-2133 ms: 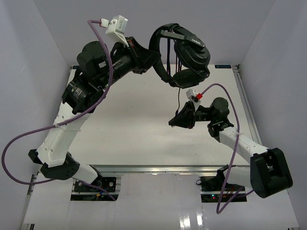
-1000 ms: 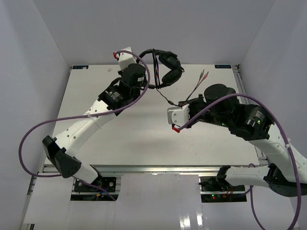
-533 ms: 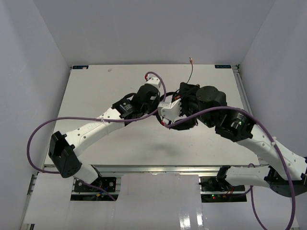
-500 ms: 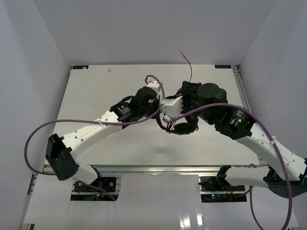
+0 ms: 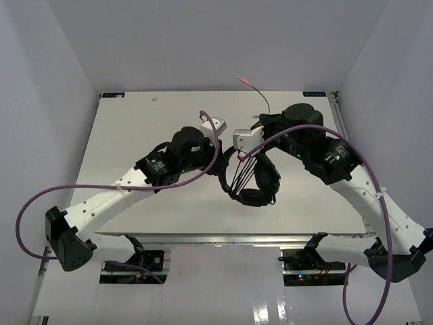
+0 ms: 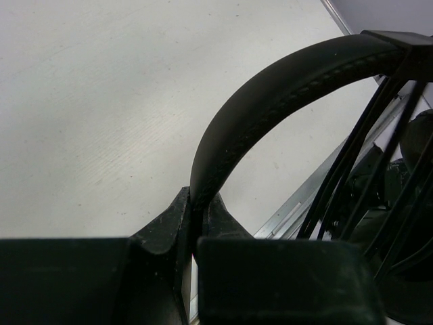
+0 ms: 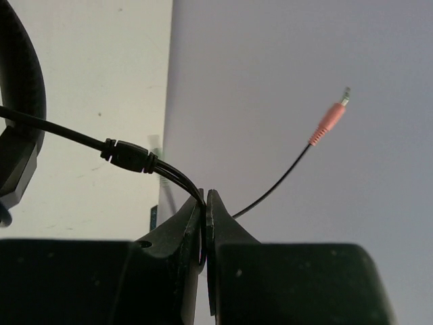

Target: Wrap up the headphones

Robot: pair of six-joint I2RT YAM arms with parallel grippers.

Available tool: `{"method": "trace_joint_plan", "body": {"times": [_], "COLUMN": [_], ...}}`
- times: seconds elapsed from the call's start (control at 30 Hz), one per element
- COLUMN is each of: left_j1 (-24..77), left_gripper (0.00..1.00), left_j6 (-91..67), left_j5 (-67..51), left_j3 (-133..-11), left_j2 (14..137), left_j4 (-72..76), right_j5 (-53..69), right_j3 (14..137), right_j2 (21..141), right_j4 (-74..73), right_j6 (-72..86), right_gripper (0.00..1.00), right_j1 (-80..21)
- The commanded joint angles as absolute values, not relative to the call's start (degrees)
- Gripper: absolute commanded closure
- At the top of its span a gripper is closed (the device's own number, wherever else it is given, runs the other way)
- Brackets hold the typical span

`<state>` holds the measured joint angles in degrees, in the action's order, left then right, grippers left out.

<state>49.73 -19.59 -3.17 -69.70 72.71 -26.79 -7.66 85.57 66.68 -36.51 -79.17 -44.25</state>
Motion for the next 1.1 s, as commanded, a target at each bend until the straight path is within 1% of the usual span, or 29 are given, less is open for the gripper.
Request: {"method": "trace_joint_plan", "body": {"times": [0.0, 0.07, 0.2, 0.4, 0.53, 0.8, 1.07], "left_j1": [50.45, 50.45, 50.49, 50.45, 50.52, 50.45, 50.54], "left_gripper": [1.00, 1.00, 1.00, 1.00, 1.00, 1.00, 1.00], "left_j6": [-17.40, -17.75, -19.42, -21.33, -22.08, -21.18, -21.98], "left_j5": [-5.02, -2.77, 6.23, 10.68, 10.13, 3.30, 3.46], "left_j3": [-68.72, -68.82, -69.53, -70.76, -71.46, -73.12, -71.67], "left_j2": [69.56, 68.91, 67.45, 68.03, 68.19, 66.03, 64.60], "left_j4": [-29.69, -30.15, -32.27, -35.68, -36.10, -34.64, -34.59], "right_j5": [-1.16, 3.23, 11.69, 21.34, 26.28, 37.90, 49.34], "right_j3": [89.53, 89.47, 88.26, 85.40, 81.37, 73.79, 67.53], "right_j2": [67.77, 67.81, 66.40, 63.69, 63.19, 64.76, 69.57], "right_j4": [-36.15, -37.22, -38.18, -38.23, -37.77, -34.86, -29.32], "right_j6": [-73.29, -70.94, -65.51, -59.14, -56.81, -51.20, -44.38], "right_gripper": [0.92, 0.92, 0.92, 0.92, 0.92, 0.92, 0.86], "right_j1": [-39.85, -37.71, -32.95, -28.35, -26.23, -19.38, -16.16]}}
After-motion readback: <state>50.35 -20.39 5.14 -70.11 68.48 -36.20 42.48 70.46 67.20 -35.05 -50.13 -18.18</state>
